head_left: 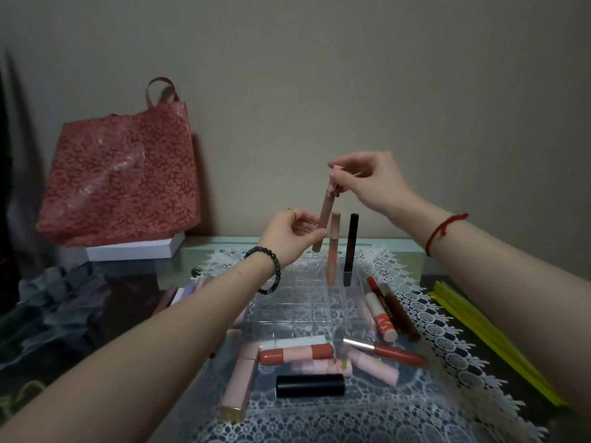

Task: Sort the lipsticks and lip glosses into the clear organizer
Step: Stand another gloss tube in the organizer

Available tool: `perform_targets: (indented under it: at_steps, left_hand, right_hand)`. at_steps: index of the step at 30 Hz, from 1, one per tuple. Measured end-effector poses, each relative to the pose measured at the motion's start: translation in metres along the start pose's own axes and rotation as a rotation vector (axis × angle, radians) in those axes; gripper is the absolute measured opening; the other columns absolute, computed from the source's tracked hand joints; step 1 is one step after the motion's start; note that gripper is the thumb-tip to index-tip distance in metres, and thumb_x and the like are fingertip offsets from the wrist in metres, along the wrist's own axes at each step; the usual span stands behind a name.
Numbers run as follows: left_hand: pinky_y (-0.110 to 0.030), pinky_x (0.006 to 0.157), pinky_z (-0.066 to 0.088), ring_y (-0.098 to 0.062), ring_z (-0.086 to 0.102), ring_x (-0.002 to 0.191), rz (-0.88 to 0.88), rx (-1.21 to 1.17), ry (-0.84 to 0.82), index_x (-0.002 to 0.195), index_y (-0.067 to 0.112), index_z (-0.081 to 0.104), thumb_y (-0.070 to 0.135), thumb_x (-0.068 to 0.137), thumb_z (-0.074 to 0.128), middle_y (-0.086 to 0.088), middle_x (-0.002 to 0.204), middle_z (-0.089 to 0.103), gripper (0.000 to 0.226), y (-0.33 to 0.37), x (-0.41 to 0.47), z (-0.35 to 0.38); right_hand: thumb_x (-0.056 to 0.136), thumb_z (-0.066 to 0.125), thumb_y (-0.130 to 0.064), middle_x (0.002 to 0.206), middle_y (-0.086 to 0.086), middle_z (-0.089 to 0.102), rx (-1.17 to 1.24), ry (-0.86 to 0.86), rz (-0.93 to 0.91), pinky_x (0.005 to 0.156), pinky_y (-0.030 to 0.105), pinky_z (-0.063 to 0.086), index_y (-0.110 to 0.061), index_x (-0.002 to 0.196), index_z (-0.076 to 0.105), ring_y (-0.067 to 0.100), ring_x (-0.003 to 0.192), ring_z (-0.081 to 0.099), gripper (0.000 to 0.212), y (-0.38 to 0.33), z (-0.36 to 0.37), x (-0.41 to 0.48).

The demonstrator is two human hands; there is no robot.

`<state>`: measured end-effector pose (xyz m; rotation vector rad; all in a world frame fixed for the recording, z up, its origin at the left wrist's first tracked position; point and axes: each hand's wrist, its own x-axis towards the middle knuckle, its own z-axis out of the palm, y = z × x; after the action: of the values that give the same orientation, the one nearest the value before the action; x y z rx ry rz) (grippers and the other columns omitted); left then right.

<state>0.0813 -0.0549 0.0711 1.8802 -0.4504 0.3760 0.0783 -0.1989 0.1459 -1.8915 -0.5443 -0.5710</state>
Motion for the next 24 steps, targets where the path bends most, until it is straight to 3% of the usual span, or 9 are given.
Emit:
perform_targets:
  at_steps: [5,11,14,17,24]
  left_hand:
    - [-0.008,0.062,0.047,0.01,0.058,0.058,-0.044,0.006,-0.028,0.081,0.022,0.06,0.018,0.077,0.069,0.011,0.069,0.064,0.011,-0.01,0.006,0.0]
    - [-0.02,0.074,0.049,-0.002,0.061,0.07,-0.06,0.043,-0.021,0.084,0.021,0.061,0.019,0.076,0.07,0.008,0.071,0.065,0.012,-0.019,0.013,0.001]
    - [-0.017,0.072,0.048,-0.007,0.062,0.075,-0.061,0.092,-0.03,0.082,0.022,0.06,0.019,0.075,0.07,0.008,0.073,0.065,0.013,-0.022,0.015,-0.001]
    - [-0.014,0.068,0.045,-0.004,0.062,0.076,-0.068,0.125,-0.053,0.081,0.024,0.059,0.022,0.075,0.071,0.009,0.074,0.065,0.013,-0.026,0.013,-0.002]
    - [-0.022,0.078,0.043,-0.006,0.063,0.081,-0.087,0.166,-0.094,0.08,0.025,0.059,0.025,0.073,0.072,0.008,0.076,0.067,0.015,-0.038,0.009,0.0]
  right_hand:
    - [0.082,0.063,-0.007,0.054,-0.005,0.063,-0.05,-0.072,0.029,0.058,0.007,0.046,-0.004,0.09,0.067,-0.003,0.049,0.056,0.009,0.013,0.01,0.004]
    - [0.08,0.066,-0.009,0.057,-0.006,0.064,-0.04,-0.062,0.036,0.061,0.006,0.048,-0.008,0.089,0.067,-0.005,0.051,0.057,0.01,0.023,0.017,0.008]
    - [0.079,0.067,-0.008,0.064,0.001,0.065,-0.056,-0.105,0.055,0.069,0.014,0.049,-0.004,0.092,0.067,0.002,0.058,0.061,0.014,0.028,0.018,0.009]
    - [0.078,0.068,-0.008,0.063,0.0,0.066,-0.049,-0.14,0.06,0.063,0.008,0.049,-0.005,0.09,0.066,-0.002,0.054,0.06,0.012,0.034,0.02,0.008]
    - [0.077,0.07,-0.01,0.049,-0.012,0.064,-0.078,-0.184,0.1,0.058,0.004,0.046,-0.007,0.083,0.068,-0.005,0.053,0.06,0.007,0.047,0.022,0.006]
